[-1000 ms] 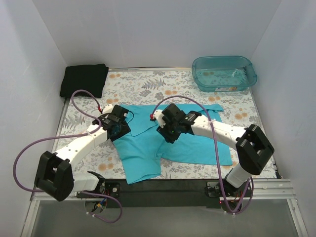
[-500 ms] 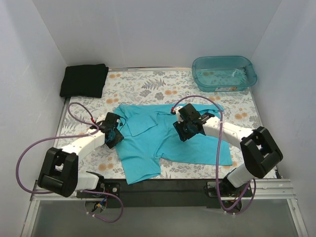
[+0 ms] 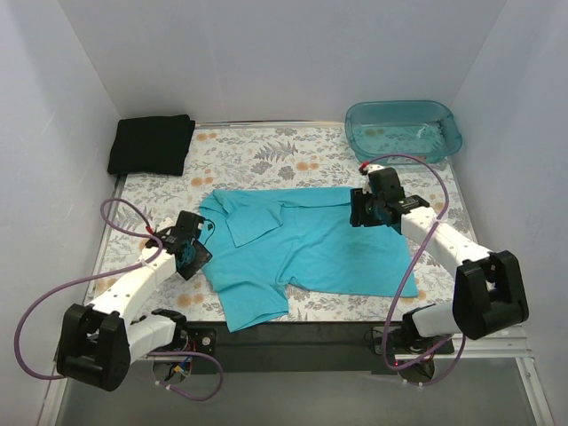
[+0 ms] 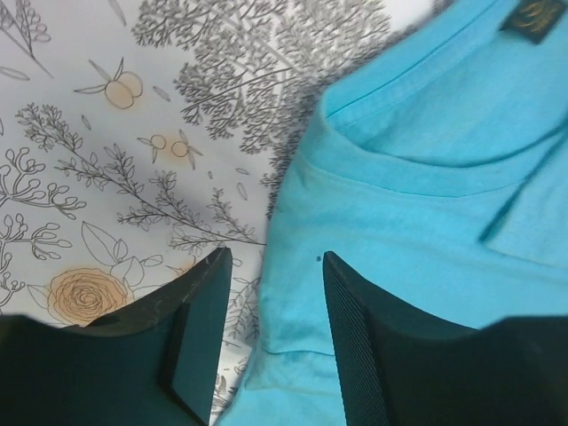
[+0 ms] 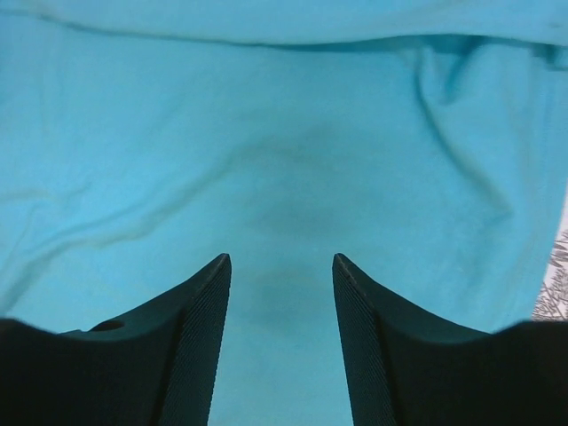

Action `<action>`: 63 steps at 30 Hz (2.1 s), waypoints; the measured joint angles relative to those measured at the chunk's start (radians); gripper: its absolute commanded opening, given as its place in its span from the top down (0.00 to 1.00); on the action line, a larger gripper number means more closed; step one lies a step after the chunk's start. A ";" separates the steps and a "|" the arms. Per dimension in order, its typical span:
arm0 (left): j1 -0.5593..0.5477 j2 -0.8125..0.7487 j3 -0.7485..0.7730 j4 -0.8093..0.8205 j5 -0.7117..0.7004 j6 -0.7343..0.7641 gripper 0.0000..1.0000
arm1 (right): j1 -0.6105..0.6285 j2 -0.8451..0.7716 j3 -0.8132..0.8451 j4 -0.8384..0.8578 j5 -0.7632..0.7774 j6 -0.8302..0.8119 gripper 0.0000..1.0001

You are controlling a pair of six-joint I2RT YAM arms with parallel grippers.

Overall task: Fold and stack the t-shirts
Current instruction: Flatten the tshirt out

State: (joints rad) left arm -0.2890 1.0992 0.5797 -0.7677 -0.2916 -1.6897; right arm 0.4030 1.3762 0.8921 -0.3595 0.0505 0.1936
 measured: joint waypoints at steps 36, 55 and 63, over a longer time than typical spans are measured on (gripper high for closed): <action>0.032 0.653 0.499 0.387 0.180 0.280 0.82 | -0.530 0.288 0.081 0.289 -0.117 0.224 0.50; 0.063 0.648 0.536 0.382 0.182 0.299 1.00 | -0.578 0.479 0.165 0.424 -0.225 0.277 0.65; 0.092 0.616 0.554 0.368 0.195 0.300 1.00 | -0.579 0.480 0.174 0.438 -0.277 0.269 0.99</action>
State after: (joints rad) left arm -0.1974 1.7157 1.1336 -0.3996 -0.0967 -1.3899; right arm -0.1757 1.8565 1.0664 0.0780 -0.2264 0.4622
